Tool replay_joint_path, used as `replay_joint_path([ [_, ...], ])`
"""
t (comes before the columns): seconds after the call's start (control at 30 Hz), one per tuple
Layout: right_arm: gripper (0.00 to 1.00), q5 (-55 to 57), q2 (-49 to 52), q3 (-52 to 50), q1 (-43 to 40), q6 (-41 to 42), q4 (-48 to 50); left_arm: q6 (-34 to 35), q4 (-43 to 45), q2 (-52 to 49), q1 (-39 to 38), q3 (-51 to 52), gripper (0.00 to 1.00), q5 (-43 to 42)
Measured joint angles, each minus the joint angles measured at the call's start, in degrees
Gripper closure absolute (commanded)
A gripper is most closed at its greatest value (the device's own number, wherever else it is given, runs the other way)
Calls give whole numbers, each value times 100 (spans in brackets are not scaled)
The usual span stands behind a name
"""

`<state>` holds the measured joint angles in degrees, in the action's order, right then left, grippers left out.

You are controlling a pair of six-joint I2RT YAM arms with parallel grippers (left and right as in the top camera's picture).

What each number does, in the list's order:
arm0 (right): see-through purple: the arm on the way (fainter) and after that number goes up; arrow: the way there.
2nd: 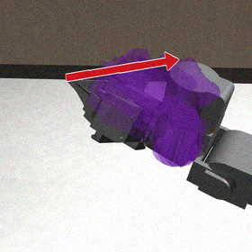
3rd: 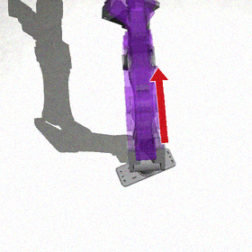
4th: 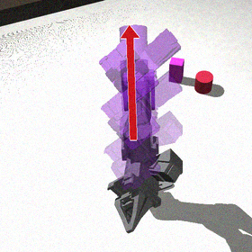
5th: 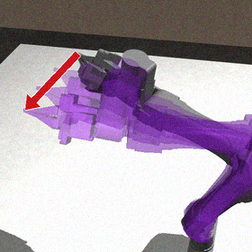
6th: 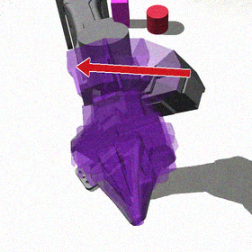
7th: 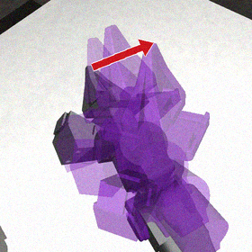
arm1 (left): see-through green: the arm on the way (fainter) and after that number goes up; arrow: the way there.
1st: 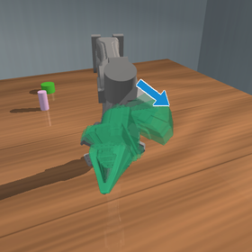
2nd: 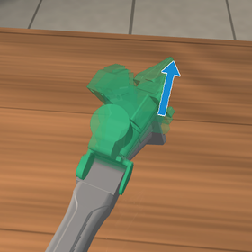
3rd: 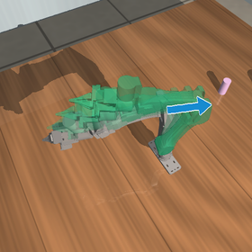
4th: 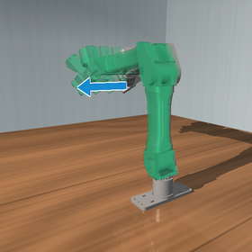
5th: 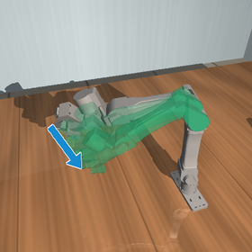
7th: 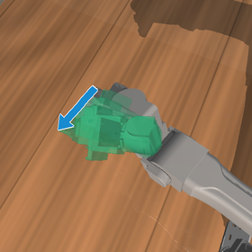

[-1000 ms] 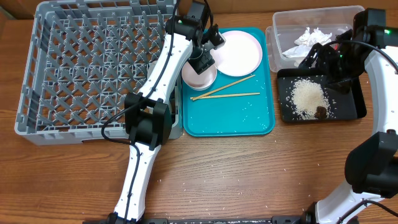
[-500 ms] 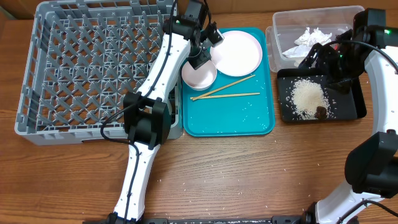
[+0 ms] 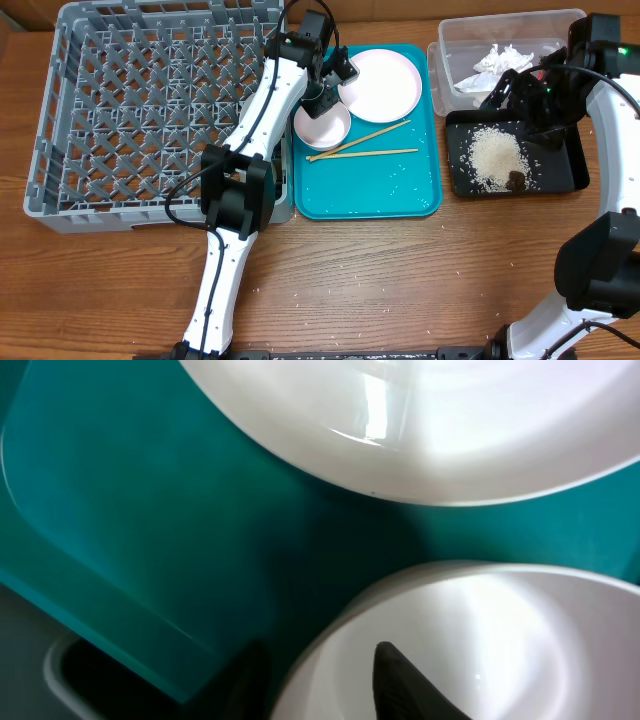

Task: Sort waste into correct bins and load items into the dishwasher
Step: 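Grasp the small pink bowl rim and lift it toward the rack, then lower the pink bowl into the back of the rack, release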

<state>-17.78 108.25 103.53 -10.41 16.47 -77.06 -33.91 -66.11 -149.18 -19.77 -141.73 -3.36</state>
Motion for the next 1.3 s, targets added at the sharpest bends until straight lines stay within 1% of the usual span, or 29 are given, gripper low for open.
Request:
replay_joint_path([
  [0.03, 0, -2, 0, 0, 0, -2, 0, -39, 4, 0, 0, 0, 82, -4],
  [0.07, 0, -2, 0, 0, 0, 0, 0, -39, 4, 0, 0, 0, 91, -11],
  [0.1, 0, -2, 0, 0, 0, 0, -2, -66, 4, 0, 0, 0, 96, -11],
  [0.27, 0, -2, 0, 0, 0, 0, 2, -48, 13, 0, 0, 0, 96, -24],
  [0.5, 0, -2, 0, 0, 0, 0, -2, 225, -232, 42, 0, -151, 96, 61],
  [0.6, 0, -2, 0, 0, 0, 0, -4, 404, -221, 330, 0, -271, 96, 181],
  [0.67, 0, -4, 0, 0, 0, -2, -2, 680, -22, 671, 0, -304, 96, 433],
  [0.77, 0, -2, 0, 0, 0, 0, -2, 1154, 295, 1180, 0, -396, 96, 1137],
  [0.87, 0, -2, 0, 0, 0, 0, 2, 1773, 640, 1613, 0, -549, 96, 2647],
  [0.93, 0, -4, 0, 0, 0, -2, -2, 2177, 789, 1698, 0, -608, 96, 4059],
  [1.07, 0, -2, 0, 0, 0, 2, 0, 2503, 861, 1475, 44, -603, 96, 5807],
  [1.13, 0, -2, 0, 0, 0, -2, 0, 2568, 876, 1252, 81, -601, 96, 6483],
  [1.23, 0, -2, 0, 0, 0, 0, 0, 2629, 874, 905, 146, -595, 96, 6977],
  [1.3, 0, 0, 0, 0, 0, -2, -2, 2634, 872, 715, 170, -592, 96, 7106],
])
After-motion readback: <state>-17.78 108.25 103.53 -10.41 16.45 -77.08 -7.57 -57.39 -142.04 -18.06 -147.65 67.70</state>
